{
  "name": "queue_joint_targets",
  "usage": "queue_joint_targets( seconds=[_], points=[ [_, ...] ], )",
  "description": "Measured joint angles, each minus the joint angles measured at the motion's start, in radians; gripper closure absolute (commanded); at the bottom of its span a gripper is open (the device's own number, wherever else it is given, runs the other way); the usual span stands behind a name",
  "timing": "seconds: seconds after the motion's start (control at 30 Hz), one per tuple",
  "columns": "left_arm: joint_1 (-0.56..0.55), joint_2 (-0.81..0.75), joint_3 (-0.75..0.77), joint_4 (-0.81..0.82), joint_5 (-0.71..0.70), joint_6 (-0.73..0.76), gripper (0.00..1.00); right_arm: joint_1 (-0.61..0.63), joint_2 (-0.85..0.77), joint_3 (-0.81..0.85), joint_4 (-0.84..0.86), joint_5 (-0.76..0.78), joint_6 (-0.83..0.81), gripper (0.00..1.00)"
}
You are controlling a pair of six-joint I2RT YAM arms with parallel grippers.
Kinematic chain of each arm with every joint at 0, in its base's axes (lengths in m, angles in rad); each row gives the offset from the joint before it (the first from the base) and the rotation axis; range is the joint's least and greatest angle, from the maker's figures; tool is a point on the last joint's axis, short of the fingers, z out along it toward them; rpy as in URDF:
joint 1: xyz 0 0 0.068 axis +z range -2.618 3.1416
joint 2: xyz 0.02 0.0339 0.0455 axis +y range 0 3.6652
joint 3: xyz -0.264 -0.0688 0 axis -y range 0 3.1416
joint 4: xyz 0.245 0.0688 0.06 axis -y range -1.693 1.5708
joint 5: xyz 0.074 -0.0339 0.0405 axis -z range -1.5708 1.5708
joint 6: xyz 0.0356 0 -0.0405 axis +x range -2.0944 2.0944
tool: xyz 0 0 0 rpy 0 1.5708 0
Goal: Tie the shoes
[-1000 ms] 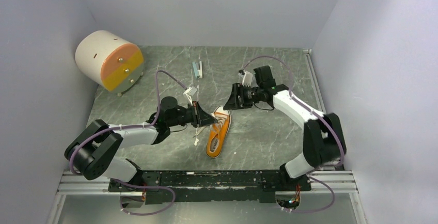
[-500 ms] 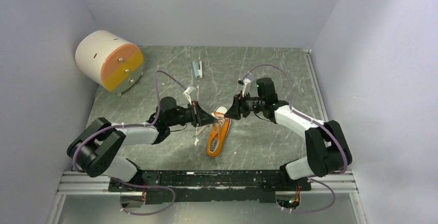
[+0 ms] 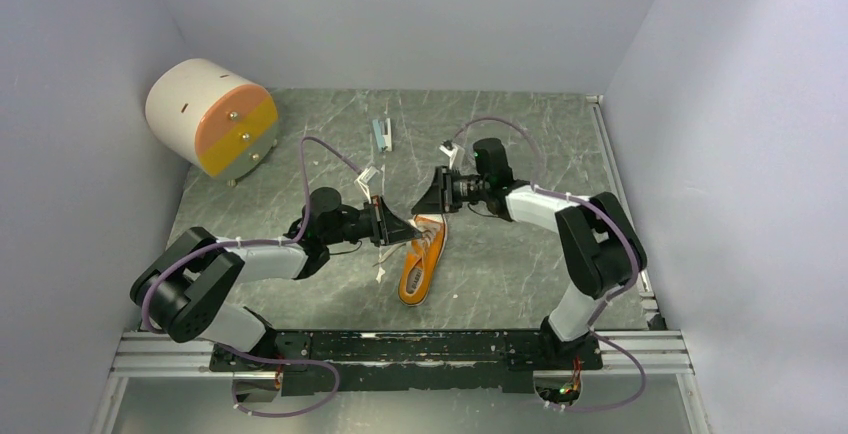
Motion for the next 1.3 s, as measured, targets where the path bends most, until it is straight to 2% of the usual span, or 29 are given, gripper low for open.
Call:
queue_joint_targets(
  seconds=[0.1, 0.27, 0.53, 0.73, 0.83, 1.03, 1.17, 1.3],
  points=[
    [0.0, 0.0, 0.0, -0.001, 0.003, 0.001, 0.95, 0.013, 0.047, 0.051, -0.05, -0.06, 0.005, 0.73],
    [0.0, 0.0, 0.0, -0.004, 0.008, 0.004, 0.95, 0.027, 0.047, -0.001, -0.1, -0.14, 0.059, 0.74],
    [0.001, 0.011, 0.013, -0.005, 0.023, 0.003, 0.95, 0.04, 0.024, -0.053, -0.132, -0.18, 0.175, 0.67],
    [0.002, 0.03, 0.051, -0.036, 0.031, 0.018, 0.95, 0.04, -0.021, -0.022, -0.293, -0.196, 0.145, 0.61],
    [0.002, 0.052, 0.071, -0.054, 0.039, 0.023, 0.95, 0.04, -0.02, 0.035, -0.423, -0.162, 0.074, 0.58],
    [0.005, 0.109, 0.132, -0.101, 0.071, 0.041, 0.95, 0.032, -0.016, 0.079, -0.571, -0.082, -0.013, 0.51],
    [0.012, 0.13, 0.15, -0.126, 0.074, 0.053, 0.95, 0.026, -0.012, 0.15, -0.709, 0.044, -0.078, 0.44],
    [0.021, 0.134, 0.15, -0.138, 0.076, 0.057, 0.95, 0.026, -0.027, 0.184, -0.796, 0.184, -0.119, 0.45]
  ],
)
